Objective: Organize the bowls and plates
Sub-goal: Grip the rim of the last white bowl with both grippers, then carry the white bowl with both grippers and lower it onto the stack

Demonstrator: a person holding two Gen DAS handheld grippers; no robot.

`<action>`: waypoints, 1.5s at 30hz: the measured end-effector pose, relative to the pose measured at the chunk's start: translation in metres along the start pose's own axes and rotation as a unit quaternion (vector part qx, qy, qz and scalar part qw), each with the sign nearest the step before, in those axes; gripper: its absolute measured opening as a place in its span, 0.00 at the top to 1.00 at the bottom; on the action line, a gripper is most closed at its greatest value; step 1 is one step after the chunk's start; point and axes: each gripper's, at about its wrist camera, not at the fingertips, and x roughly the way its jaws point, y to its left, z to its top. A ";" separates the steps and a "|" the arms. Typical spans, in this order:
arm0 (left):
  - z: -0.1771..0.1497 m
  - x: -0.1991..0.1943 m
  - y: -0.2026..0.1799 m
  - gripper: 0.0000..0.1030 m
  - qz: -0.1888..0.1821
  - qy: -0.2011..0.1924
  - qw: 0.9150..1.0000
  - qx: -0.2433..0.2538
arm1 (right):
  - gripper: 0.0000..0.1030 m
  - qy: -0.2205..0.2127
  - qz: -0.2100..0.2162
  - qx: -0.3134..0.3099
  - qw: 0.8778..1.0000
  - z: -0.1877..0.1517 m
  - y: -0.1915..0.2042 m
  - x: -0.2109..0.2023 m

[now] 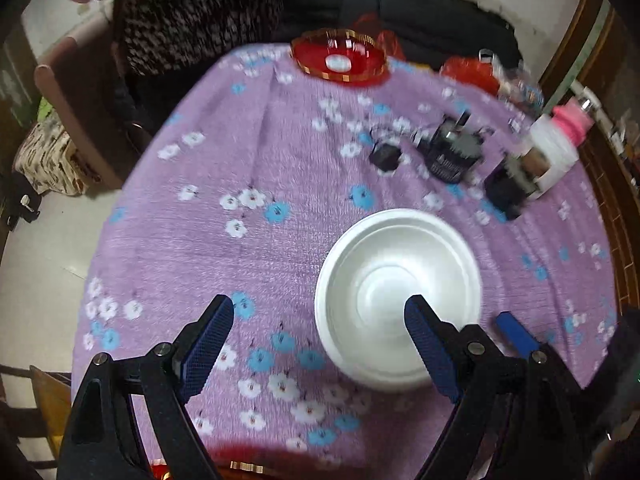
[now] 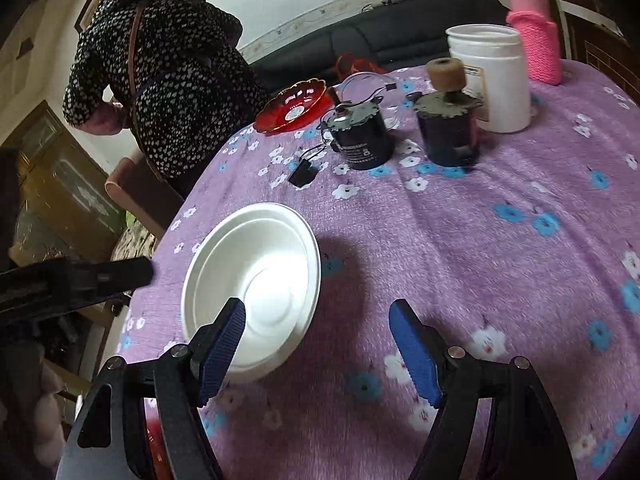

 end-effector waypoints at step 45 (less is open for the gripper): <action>-0.184 -0.138 0.096 0.73 -0.018 -0.077 0.994 -0.080 | 0.82 0.018 0.094 -0.165 0.982 -0.115 0.164 -0.102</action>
